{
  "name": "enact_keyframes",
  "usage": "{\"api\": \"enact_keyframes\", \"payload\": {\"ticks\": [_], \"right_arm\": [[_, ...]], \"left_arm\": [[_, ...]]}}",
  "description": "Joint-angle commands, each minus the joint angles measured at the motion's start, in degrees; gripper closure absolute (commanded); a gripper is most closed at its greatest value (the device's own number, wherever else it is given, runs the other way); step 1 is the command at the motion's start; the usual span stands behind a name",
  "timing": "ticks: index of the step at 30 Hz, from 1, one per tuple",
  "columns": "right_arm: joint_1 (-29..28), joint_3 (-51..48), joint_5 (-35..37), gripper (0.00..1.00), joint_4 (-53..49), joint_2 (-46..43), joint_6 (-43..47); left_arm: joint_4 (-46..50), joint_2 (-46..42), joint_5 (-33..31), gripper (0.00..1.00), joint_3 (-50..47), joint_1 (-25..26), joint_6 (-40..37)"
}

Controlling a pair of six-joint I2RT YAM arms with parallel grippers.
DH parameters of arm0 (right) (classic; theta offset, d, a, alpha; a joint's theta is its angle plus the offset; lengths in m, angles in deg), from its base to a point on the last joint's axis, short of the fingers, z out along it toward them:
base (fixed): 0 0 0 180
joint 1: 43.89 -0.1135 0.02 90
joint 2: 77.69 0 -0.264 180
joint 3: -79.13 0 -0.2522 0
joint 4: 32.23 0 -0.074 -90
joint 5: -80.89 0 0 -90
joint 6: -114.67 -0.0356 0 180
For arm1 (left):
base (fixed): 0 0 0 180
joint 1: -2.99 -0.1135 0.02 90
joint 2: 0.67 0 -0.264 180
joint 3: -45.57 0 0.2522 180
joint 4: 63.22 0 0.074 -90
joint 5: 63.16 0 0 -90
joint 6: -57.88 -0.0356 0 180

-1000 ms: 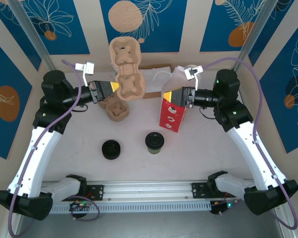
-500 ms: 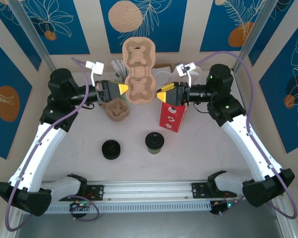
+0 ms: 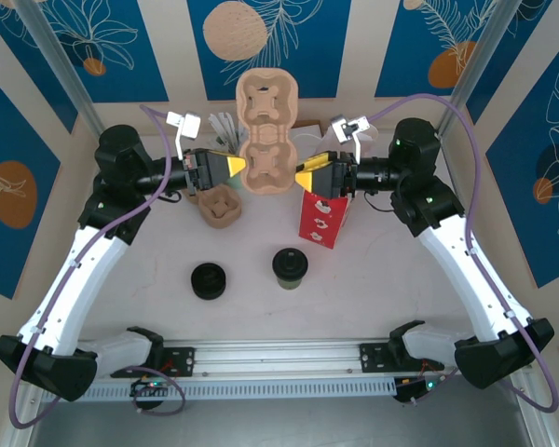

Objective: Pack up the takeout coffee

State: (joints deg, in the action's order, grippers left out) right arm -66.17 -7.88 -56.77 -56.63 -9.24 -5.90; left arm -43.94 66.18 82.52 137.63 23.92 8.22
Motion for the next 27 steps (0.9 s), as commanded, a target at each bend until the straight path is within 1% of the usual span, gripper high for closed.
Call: {"api": "enact_keyframes", "payload": {"ticks": [1, 6, 9, 27], "right_arm": [[0.4, 2.1, 3.0, 0.45, -3.8, -1.8, 3.5], [0.6, 2.2, 6.5, 0.44, -6.4, -3.3, 4.2], [0.6, 2.2, 6.9, 0.43, -6.9, -3.1, 4.3], [0.0, 3.0, 4.9, 0.43, -5.9, -1.4, 3.5]], "left_arm": [[-1.1, -0.8, 0.8, 0.97, 1.9, 0.7, -0.5], [-1.4, -0.9, 0.7, 0.97, 1.8, 0.7, -0.3], [-2.0, -0.9, 0.9, 0.98, 1.9, 0.9, 0.1], [-3.5, -0.8, 1.4, 0.99, 2.0, 2.3, 1.1]]}}
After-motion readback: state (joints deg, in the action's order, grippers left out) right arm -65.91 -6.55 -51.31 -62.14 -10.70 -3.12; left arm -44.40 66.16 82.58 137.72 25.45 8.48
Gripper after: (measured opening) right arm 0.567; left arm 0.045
